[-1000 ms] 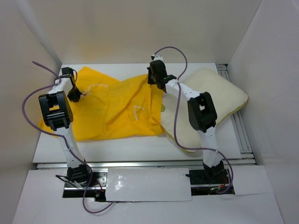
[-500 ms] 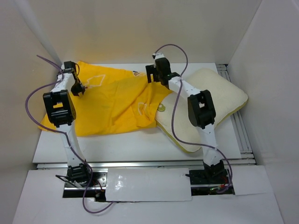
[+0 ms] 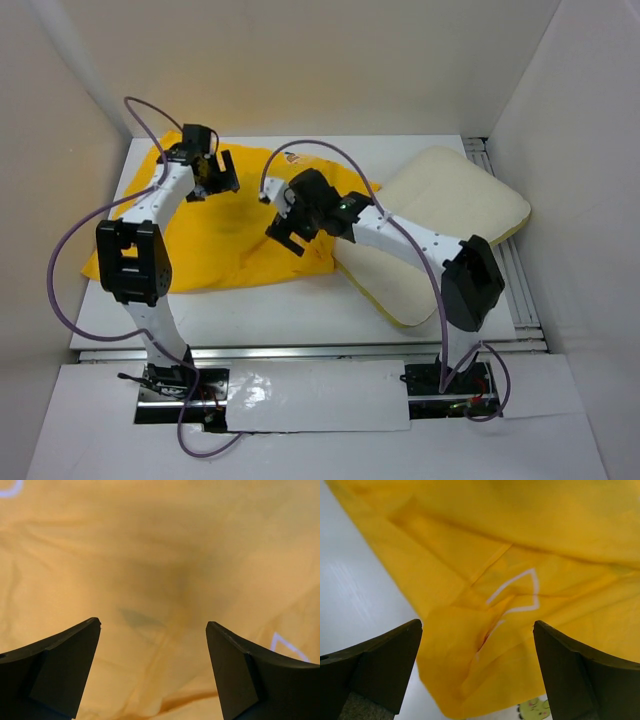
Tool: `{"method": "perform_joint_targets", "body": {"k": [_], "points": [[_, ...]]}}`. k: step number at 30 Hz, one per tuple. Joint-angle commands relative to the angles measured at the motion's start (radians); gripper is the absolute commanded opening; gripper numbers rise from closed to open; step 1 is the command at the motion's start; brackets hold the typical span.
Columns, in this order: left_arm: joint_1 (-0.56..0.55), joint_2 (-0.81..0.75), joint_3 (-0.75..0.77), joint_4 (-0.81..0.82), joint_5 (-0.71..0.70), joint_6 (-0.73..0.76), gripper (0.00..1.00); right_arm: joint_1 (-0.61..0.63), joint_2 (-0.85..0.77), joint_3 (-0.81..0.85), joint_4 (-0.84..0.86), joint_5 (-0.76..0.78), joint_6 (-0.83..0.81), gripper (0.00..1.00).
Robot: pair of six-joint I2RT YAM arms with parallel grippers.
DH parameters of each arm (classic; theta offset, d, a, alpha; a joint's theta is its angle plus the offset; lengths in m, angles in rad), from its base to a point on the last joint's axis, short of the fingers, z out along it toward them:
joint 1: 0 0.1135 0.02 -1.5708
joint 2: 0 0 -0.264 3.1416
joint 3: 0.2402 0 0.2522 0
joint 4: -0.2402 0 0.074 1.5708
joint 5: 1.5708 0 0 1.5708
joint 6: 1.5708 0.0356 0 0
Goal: Put the pillow into the pillowcase
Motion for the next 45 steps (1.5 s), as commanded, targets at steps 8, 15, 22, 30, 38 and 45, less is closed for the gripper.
{"method": "perform_joint_targets", "body": {"k": [8, 15, 22, 30, 38, 45], "points": [[-0.051, -0.075, -0.256, 0.029, 0.037, -0.09, 1.0, 0.179, -0.003, -0.203, -0.078, 0.153, -0.026, 0.99], [-0.08, -0.112, -0.339, 0.106, 0.067, -0.09, 1.0, 0.208, -0.003, -0.356, 0.191, 0.513, 0.022, 0.7], [-0.071, -0.052, -0.35, 0.126, 0.079, -0.081, 1.0, 0.217, -0.081, -0.407, 0.265, 0.561, 0.071, 0.0], [-0.062, 0.101, -0.259, 0.066, 0.032, -0.101, 0.99, 0.263, -0.372, -0.52, 0.123, 0.331, 0.169, 0.0], [-0.028, 0.184, -0.219, 0.009, 0.001, -0.121, 0.98, 0.419, -0.654, -0.72, 0.046, 0.204, 0.393, 0.04], [-0.019, 0.247, -0.127, -0.038, -0.008, -0.121, 0.98, 0.688, -0.572, -0.671, -0.13, 0.354, 0.542, 0.25]]}}
